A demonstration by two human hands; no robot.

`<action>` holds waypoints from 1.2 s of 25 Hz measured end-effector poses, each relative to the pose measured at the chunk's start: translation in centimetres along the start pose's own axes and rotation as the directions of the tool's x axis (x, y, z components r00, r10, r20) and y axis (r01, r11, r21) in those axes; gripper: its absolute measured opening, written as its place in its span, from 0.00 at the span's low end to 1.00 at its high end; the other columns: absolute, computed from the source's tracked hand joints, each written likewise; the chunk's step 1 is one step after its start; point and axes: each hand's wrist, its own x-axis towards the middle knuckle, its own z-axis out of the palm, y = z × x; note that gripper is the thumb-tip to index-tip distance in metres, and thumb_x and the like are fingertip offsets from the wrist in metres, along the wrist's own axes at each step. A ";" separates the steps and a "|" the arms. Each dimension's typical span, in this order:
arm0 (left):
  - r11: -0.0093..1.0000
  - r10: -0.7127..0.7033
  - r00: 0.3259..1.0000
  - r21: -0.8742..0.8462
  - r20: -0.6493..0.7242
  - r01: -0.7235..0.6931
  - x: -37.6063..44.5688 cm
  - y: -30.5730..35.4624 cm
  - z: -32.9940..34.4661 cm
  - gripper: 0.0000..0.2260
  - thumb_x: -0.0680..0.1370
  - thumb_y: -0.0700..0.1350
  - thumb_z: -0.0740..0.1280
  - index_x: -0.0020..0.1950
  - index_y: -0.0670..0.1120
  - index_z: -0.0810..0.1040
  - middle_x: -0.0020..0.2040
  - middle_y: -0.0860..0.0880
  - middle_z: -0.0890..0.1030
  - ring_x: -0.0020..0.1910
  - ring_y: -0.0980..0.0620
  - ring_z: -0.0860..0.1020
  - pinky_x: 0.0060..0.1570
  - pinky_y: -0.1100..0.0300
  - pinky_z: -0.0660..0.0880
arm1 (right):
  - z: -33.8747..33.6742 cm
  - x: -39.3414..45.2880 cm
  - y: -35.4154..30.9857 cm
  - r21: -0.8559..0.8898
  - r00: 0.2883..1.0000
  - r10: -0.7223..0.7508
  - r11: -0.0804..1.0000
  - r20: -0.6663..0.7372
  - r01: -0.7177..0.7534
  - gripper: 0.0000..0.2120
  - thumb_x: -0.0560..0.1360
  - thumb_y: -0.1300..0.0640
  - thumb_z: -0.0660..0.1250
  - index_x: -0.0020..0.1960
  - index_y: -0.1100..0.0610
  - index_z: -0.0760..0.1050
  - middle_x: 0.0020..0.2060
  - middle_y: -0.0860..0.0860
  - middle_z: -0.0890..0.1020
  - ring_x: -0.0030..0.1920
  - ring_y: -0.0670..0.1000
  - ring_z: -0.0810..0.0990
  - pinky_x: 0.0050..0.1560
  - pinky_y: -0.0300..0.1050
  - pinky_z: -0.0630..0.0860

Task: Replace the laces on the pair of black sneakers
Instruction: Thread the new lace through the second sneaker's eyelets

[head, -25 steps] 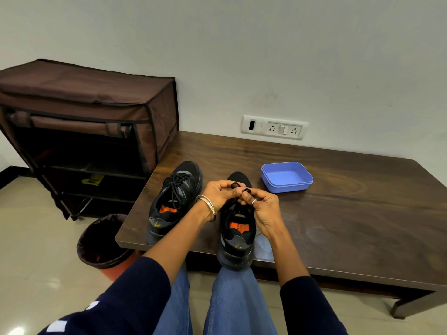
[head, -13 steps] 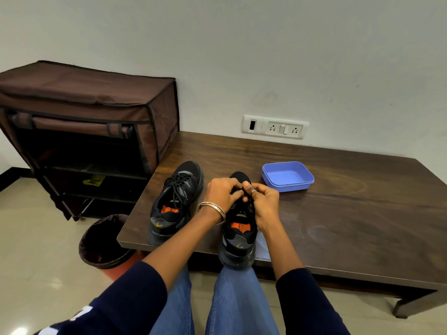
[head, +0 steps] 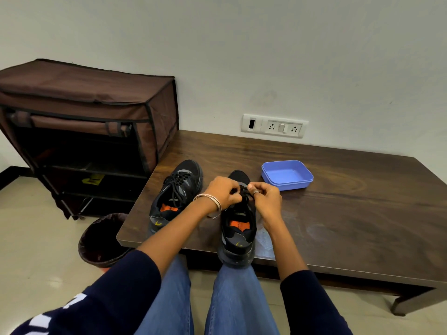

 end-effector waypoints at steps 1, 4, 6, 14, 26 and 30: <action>0.980 -0.058 0.998 -0.191 0.000 0.057 0.0 -0.3 -0.2 0.09 0.74 0.46 0.65 0.42 0.42 0.80 0.39 0.43 0.80 0.39 0.45 0.78 0.42 0.53 0.74 | -0.3 -0.1 -0.1 -0.033 1.000 -0.014 0.999 0.001 0.014 0.03 0.76 0.58 0.69 0.47 0.53 0.83 0.43 0.50 0.85 0.46 0.48 0.83 0.51 0.46 0.80; 0.714 -0.289 0.948 -0.630 0.132 0.306 -0.1 -0.2 -0.4 0.11 0.76 0.41 0.63 0.34 0.42 0.75 0.31 0.46 0.73 0.29 0.49 0.71 0.32 0.56 0.74 | -1.3 -0.4 0.0 -0.046 0.999 -0.025 0.999 -0.024 0.024 0.05 0.77 0.58 0.69 0.48 0.54 0.83 0.42 0.48 0.85 0.46 0.49 0.82 0.52 0.48 0.80; 0.522 -0.378 0.886 -0.728 0.269 0.444 -0.4 0.5 -0.4 0.10 0.76 0.41 0.62 0.34 0.43 0.73 0.30 0.47 0.71 0.26 0.52 0.66 0.29 0.59 0.70 | -1.7 -1.0 -0.3 0.024 1.000 -0.018 1.000 -0.012 0.019 0.05 0.77 0.59 0.68 0.47 0.56 0.83 0.40 0.49 0.85 0.43 0.48 0.82 0.47 0.45 0.80; 0.307 -0.360 0.850 -0.811 0.385 0.498 -0.4 0.7 -0.2 0.10 0.77 0.47 0.64 0.38 0.44 0.75 0.29 0.48 0.72 0.25 0.53 0.68 0.29 0.61 0.70 | -1.7 -2.8 -1.3 -0.113 0.964 -0.163 0.975 0.210 0.189 0.13 0.67 0.59 0.79 0.49 0.58 0.83 0.39 0.50 0.85 0.37 0.40 0.82 0.41 0.32 0.78; 0.359 -0.448 0.839 -0.797 0.310 0.486 -1.0 0.7 -1.6 0.08 0.77 0.46 0.69 0.41 0.43 0.80 0.32 0.48 0.79 0.28 0.53 0.74 0.33 0.60 0.71 | -0.8 -0.8 -3.4 -0.680 0.900 -0.330 0.592 0.283 0.431 0.06 0.77 0.61 0.65 0.46 0.60 0.79 0.42 0.57 0.83 0.45 0.59 0.80 0.42 0.50 0.76; 0.344 -0.497 0.801 -0.771 0.335 0.536 -0.5 1.2 -1.9 0.10 0.78 0.48 0.67 0.40 0.43 0.77 0.30 0.48 0.76 0.28 0.50 0.74 0.33 0.57 0.69 | -1.3 -0.5 -3.6 -0.631 0.932 -0.258 0.686 0.256 0.363 0.14 0.78 0.59 0.65 0.33 0.56 0.70 0.39 0.57 0.83 0.42 0.57 0.80 0.40 0.46 0.74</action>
